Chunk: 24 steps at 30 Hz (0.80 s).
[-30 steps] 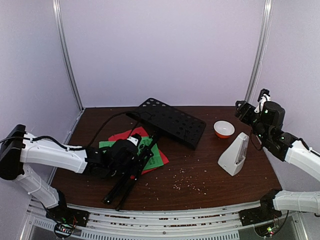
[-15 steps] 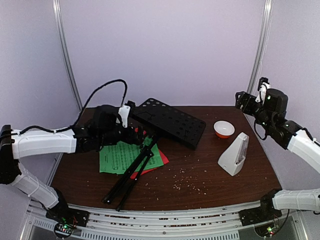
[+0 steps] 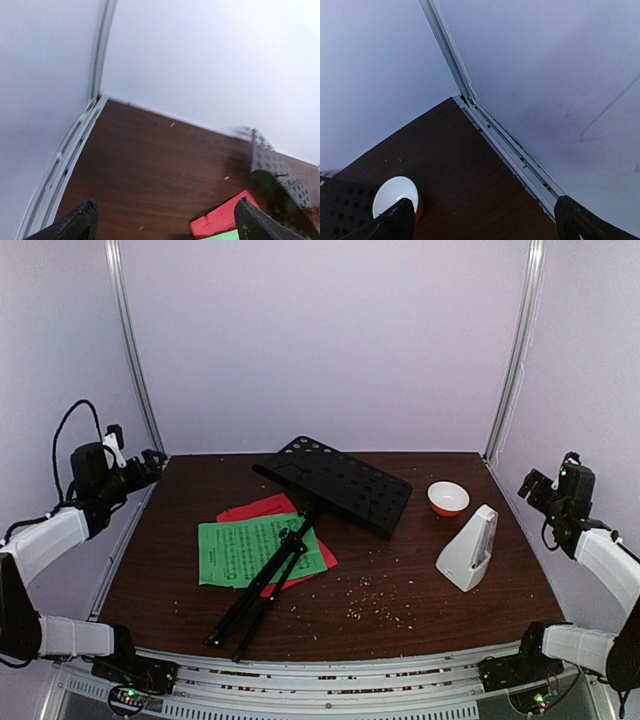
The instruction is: Pack up the instrument practice props
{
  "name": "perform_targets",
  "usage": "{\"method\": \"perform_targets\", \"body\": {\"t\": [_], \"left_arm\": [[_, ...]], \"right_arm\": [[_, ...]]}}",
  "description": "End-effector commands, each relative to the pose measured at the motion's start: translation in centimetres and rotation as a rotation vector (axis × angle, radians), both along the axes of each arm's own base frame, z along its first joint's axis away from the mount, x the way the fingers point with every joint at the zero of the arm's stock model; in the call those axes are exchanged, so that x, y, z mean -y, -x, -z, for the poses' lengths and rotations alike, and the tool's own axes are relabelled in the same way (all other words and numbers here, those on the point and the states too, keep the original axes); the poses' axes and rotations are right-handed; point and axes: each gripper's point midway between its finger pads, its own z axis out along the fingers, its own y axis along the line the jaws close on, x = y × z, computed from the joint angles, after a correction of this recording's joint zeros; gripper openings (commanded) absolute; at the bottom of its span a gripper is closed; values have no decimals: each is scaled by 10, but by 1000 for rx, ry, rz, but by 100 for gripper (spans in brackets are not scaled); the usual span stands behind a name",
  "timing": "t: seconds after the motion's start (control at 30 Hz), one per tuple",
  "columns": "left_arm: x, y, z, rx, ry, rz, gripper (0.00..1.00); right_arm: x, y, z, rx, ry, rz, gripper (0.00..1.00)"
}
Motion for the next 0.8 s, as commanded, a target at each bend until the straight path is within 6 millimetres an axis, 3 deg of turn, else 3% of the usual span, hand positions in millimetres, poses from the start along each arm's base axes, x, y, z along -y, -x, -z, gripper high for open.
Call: {"method": "perform_targets", "body": {"t": [0.0, 0.1, 0.27, 0.37, 0.53, 0.77], "left_arm": [[-42, 3, 55, -3, 87, -134, 98], [-65, 4, 71, -3, 18, -237, 98], [-69, 9, 83, 77, -183, -244, 98], [-52, 8, 88, 134, -292, -171, 98], [-19, -18, 100, 100, -417, -72, 98], [-18, -13, 100, 127, -427, -84, 98]], "right_arm": [[15, 6, 25, 75, 41, 84, 100], [18, 5, 41, 85, 75, 94, 100], [14, -2, 59, 115, 132, 49, 99], [-5, -10, 64, 147, 137, -68, 97], [-21, -10, 67, 164, 214, -128, 97], [-29, -13, 69, 155, 226, -161, 96]]}}
